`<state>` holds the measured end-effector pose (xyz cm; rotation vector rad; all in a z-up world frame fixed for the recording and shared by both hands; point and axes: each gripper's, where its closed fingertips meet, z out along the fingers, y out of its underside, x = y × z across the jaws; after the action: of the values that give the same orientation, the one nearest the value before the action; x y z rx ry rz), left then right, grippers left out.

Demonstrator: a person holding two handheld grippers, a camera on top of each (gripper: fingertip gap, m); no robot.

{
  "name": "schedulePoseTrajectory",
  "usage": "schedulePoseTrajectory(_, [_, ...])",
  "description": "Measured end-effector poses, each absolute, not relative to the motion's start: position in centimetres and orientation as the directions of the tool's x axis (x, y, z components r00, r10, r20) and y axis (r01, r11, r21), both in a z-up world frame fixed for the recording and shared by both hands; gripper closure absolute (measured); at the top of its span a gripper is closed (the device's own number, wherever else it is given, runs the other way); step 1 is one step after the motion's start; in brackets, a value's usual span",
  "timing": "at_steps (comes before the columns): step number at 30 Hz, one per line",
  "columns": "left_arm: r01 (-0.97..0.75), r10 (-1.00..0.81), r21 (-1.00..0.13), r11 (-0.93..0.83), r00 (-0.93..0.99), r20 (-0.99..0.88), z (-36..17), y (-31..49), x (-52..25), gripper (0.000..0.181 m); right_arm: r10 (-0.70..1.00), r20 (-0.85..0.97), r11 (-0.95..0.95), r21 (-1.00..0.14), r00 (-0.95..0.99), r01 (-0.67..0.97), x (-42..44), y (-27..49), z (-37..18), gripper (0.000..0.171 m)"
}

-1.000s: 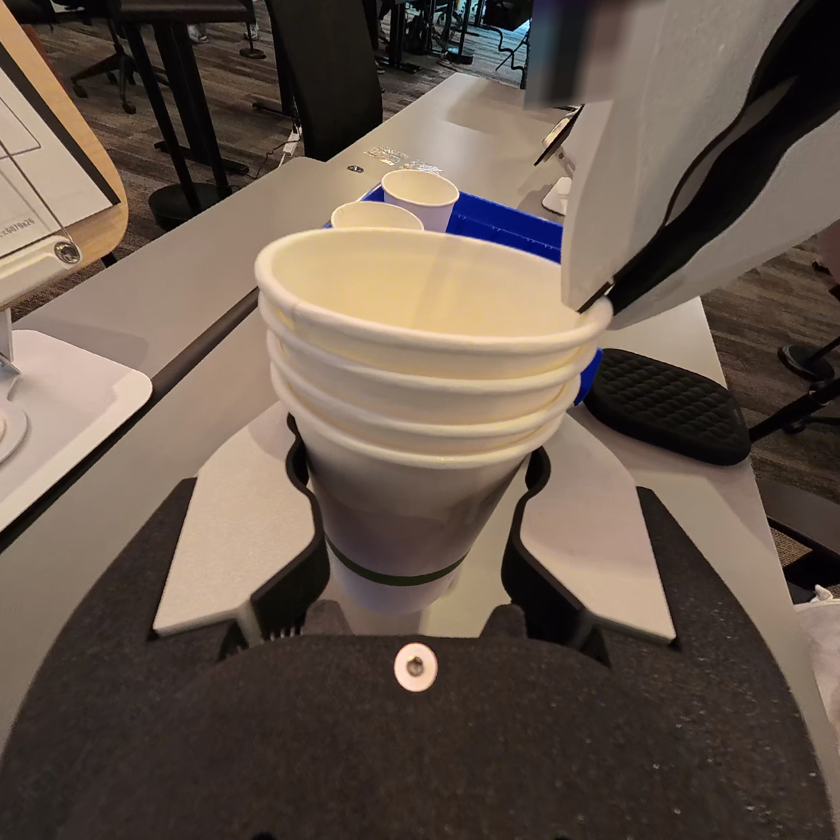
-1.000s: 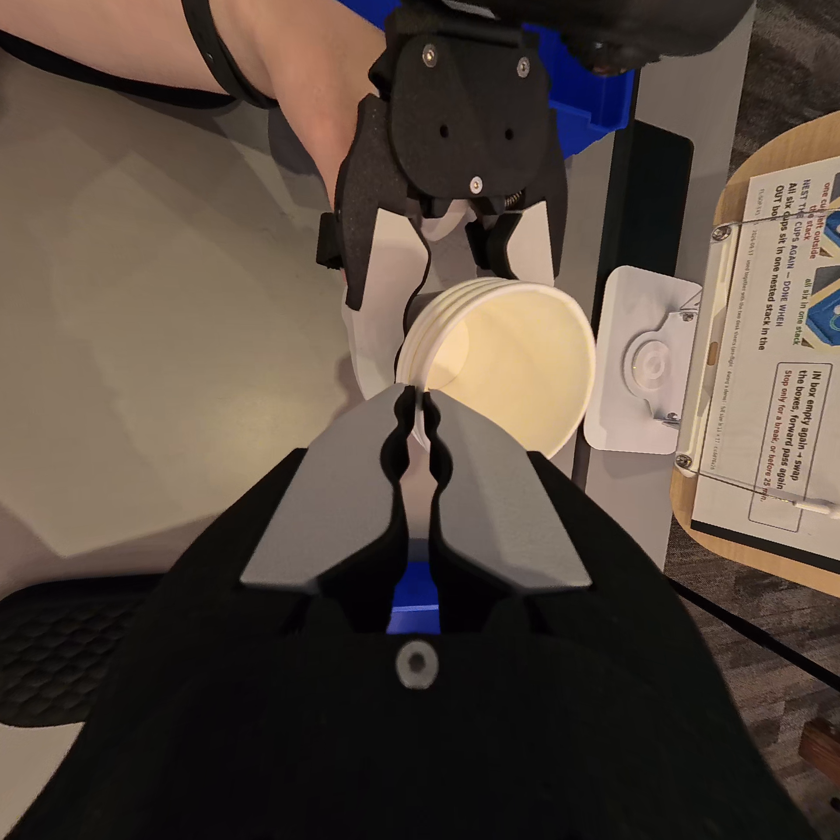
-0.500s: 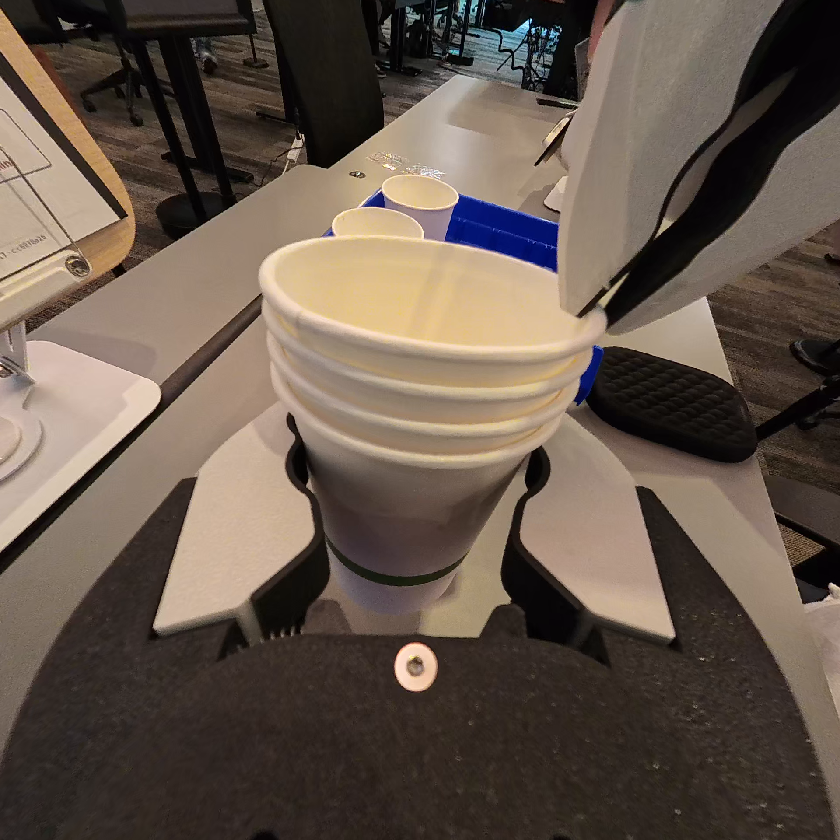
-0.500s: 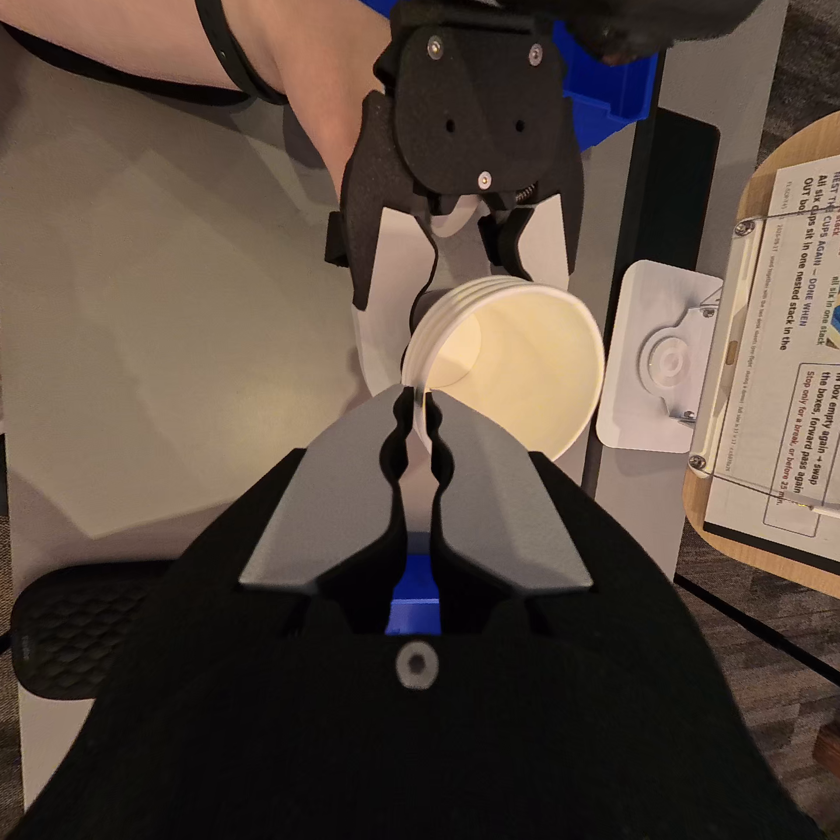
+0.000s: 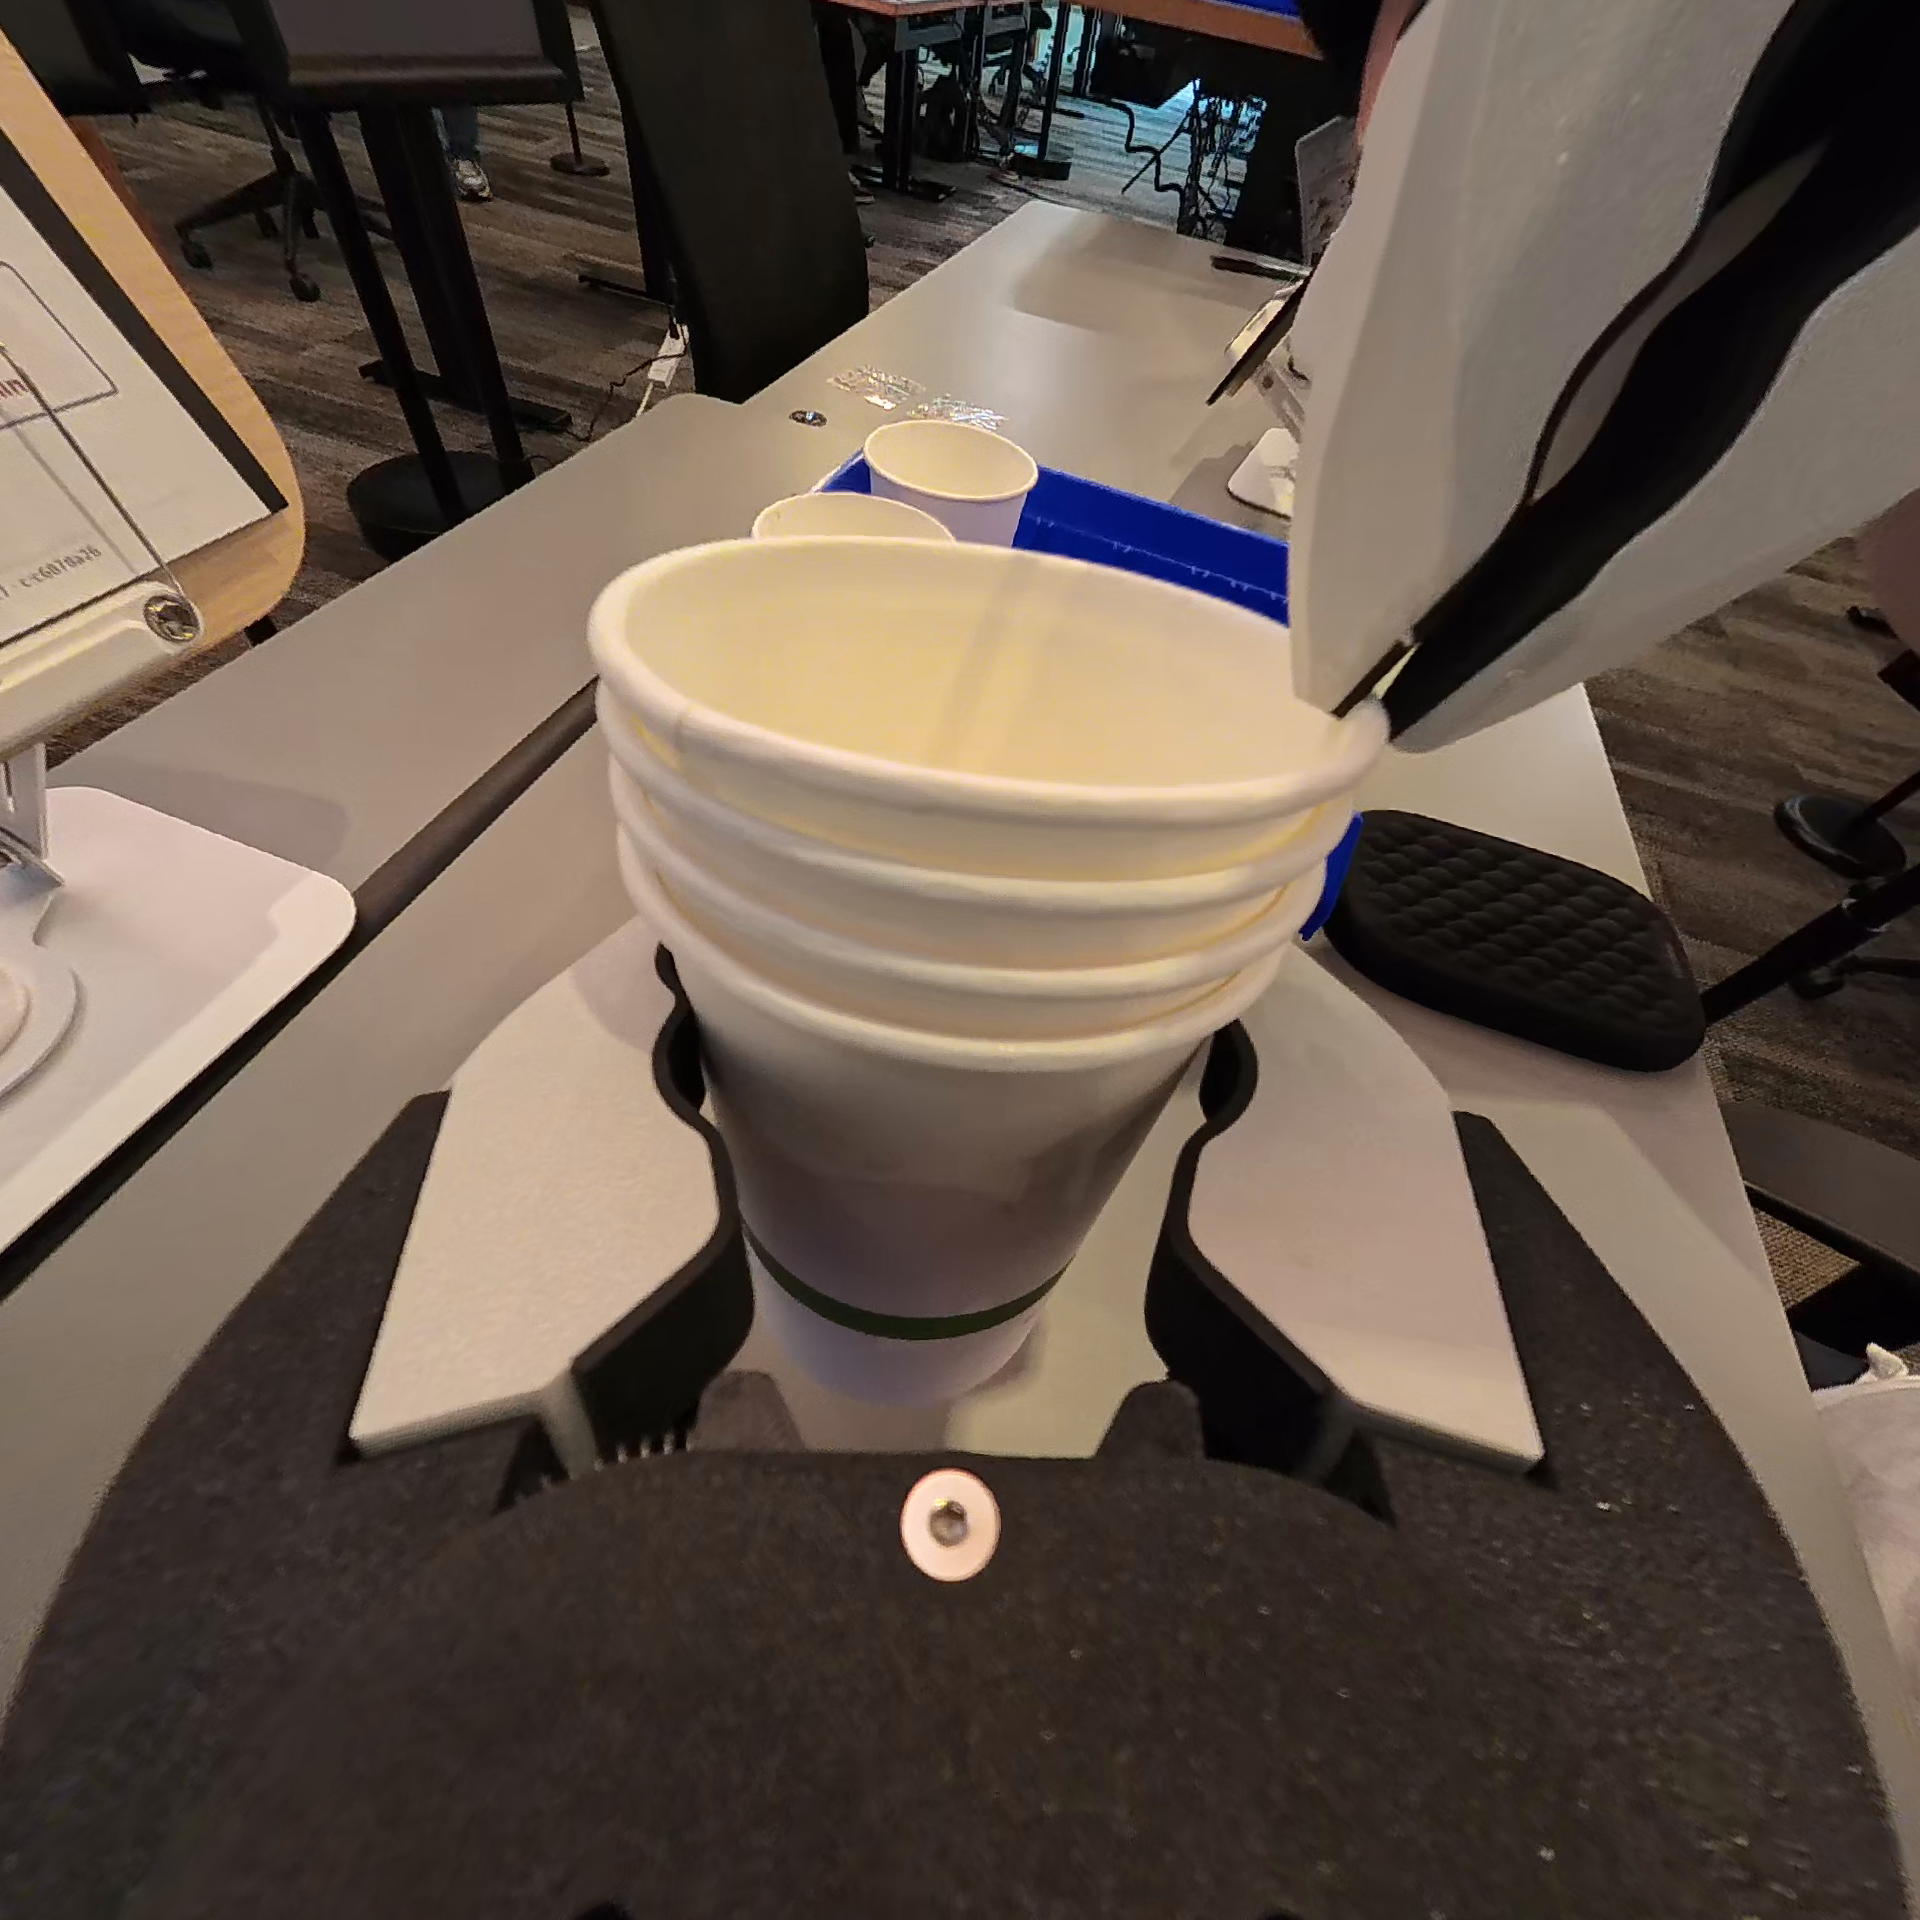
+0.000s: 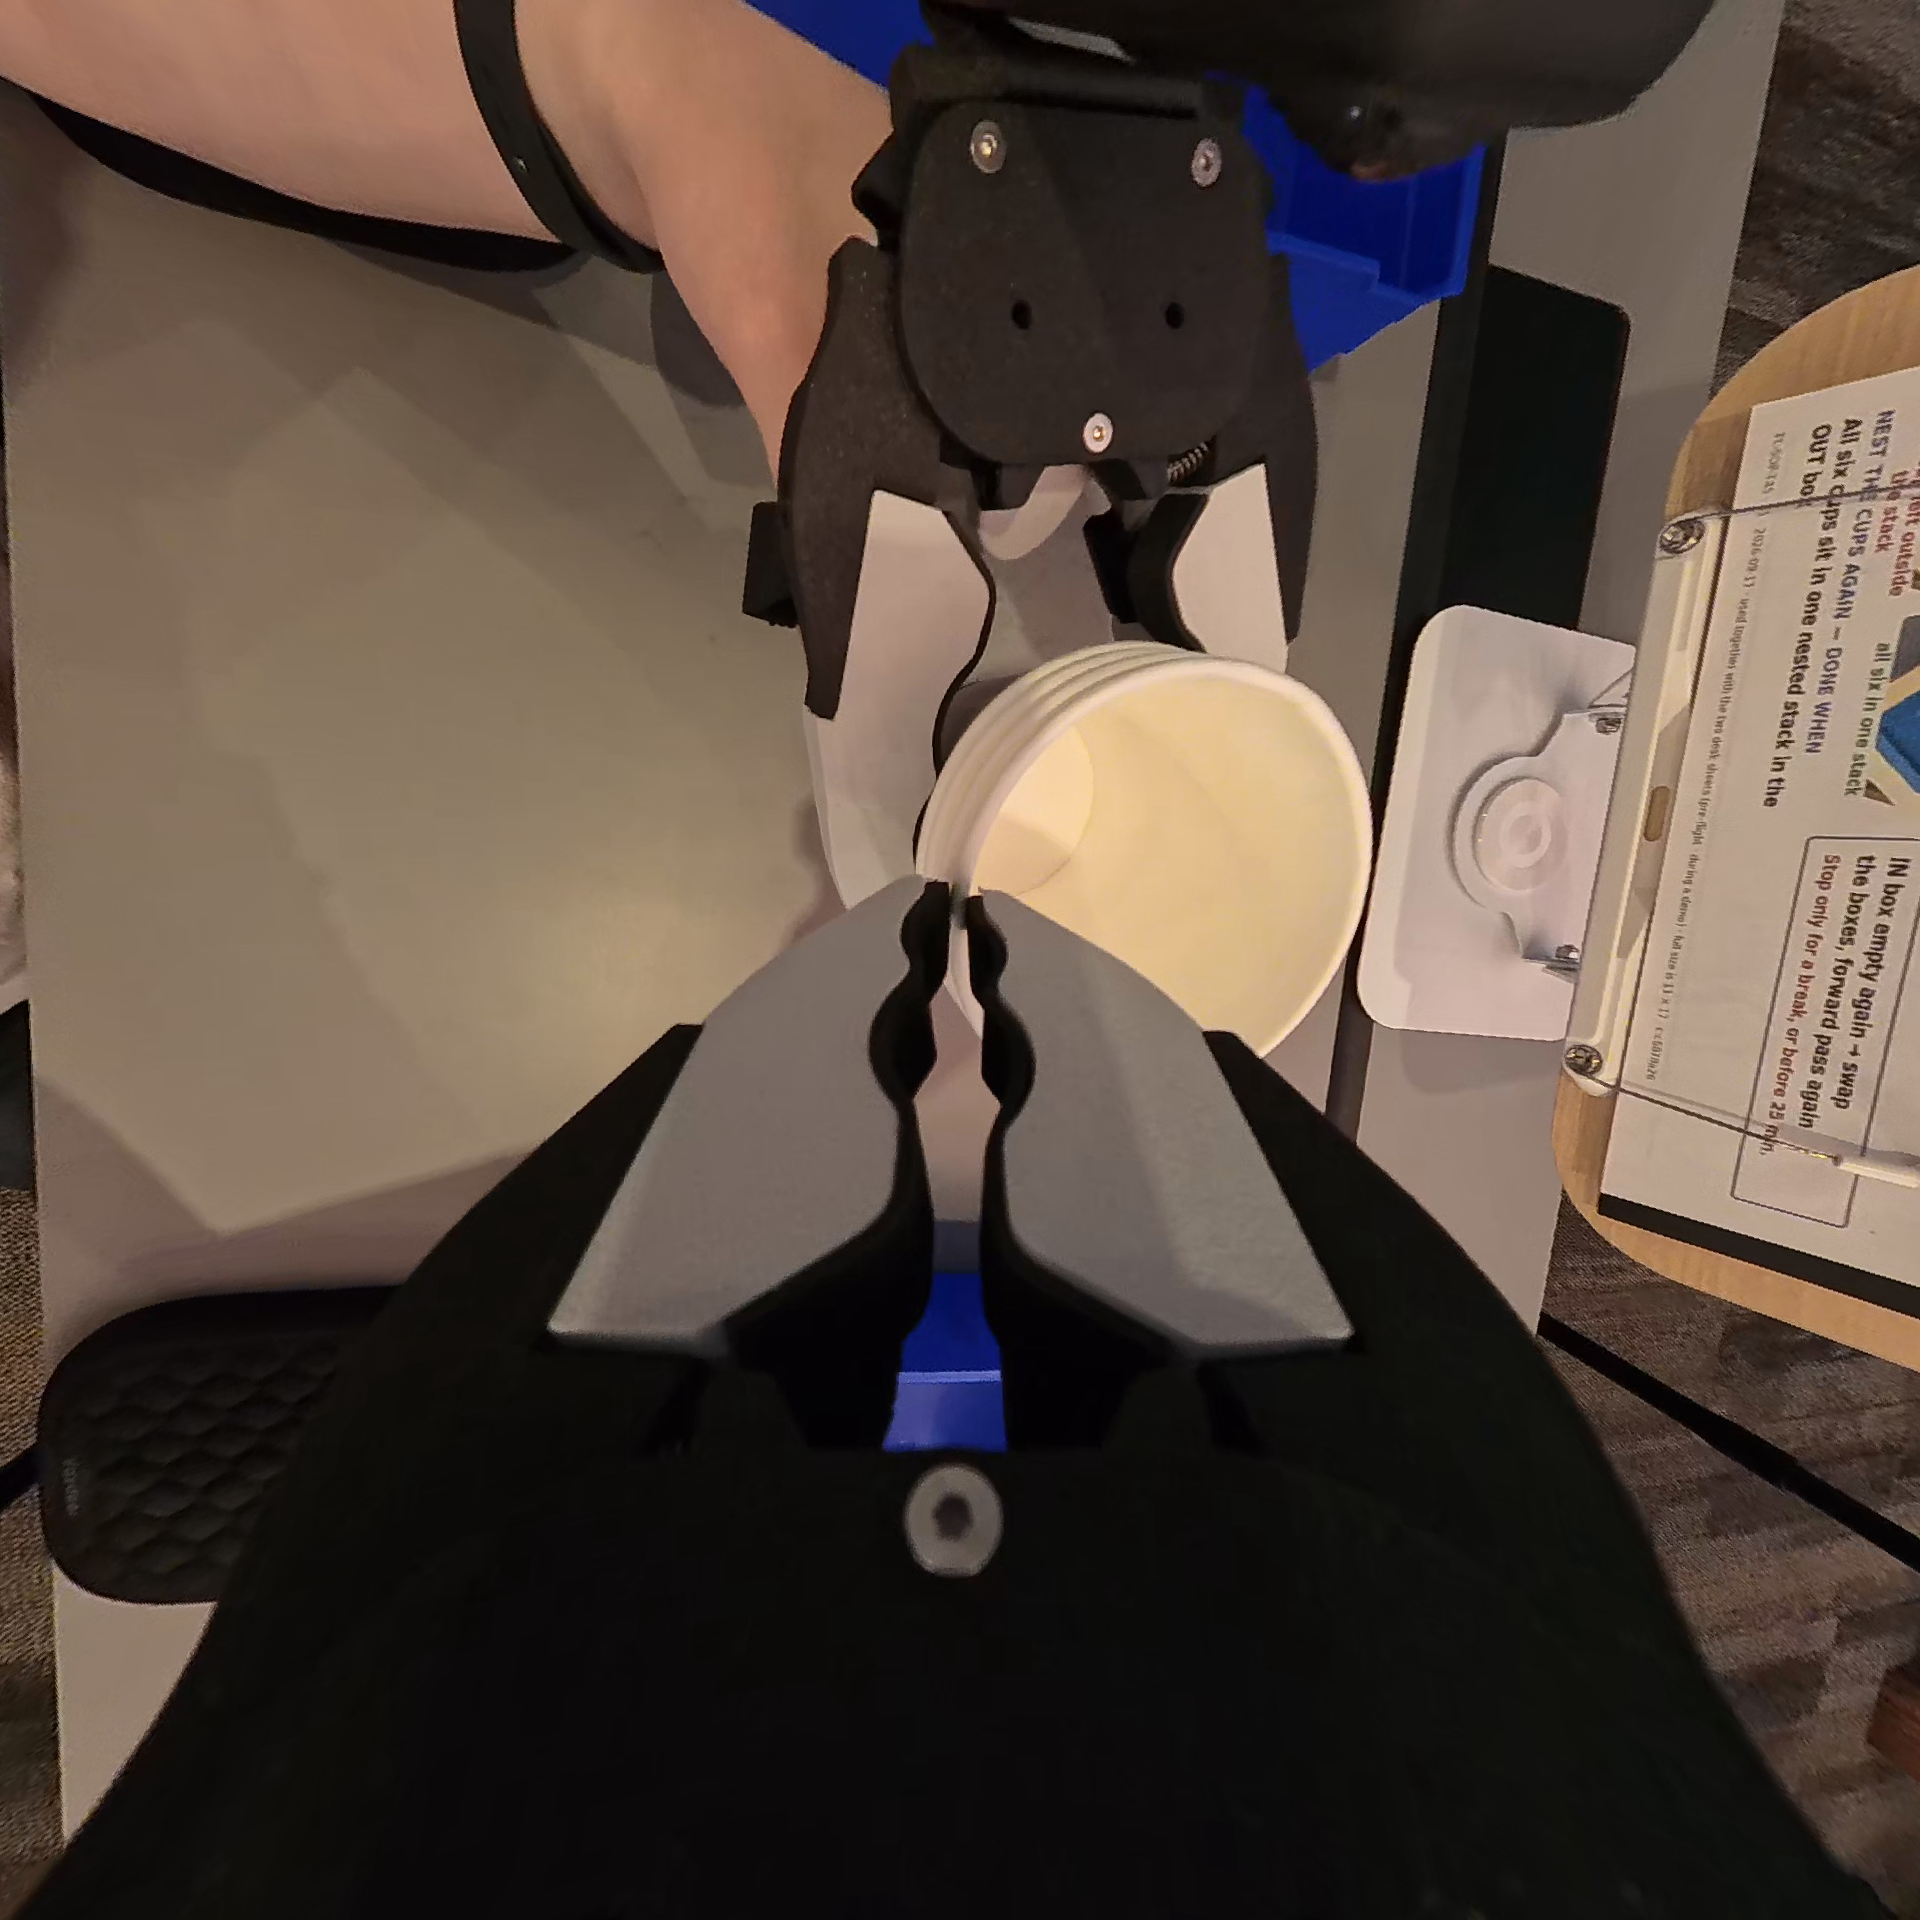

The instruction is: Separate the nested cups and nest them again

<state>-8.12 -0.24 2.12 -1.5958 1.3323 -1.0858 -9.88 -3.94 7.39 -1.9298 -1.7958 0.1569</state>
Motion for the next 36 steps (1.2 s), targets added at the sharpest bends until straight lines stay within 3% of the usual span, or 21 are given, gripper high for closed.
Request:
schedulePoseTrajectory(12, [-0.321,-0.988,-0.935,-0.151,0.090,0.128,2.4,-0.3,-8.2,0.086,0.962,0.244,-0.013,-0.418,0.126,0.908,-9.9,-4.0,7.6,0.168])
schedulePoseTrajectory(22, [-0.307,-0.983,-0.935,-0.180,0.092,0.159,2.6,-0.2,-8.3,0.086,0.931,0.350,0.041,-0.384,0.104,0.922,-10.3,-3.6,7.6,0.167])
schedulePoseTrajectory(36, [-0.270,-0.988,-0.951,-0.151,0.060,0.140,3.6,-0.8,-8.3,0.086,0.961,0.227,-0.030,-0.484,0.159,0.874,-10.3,-4.3,9.1,0.168])
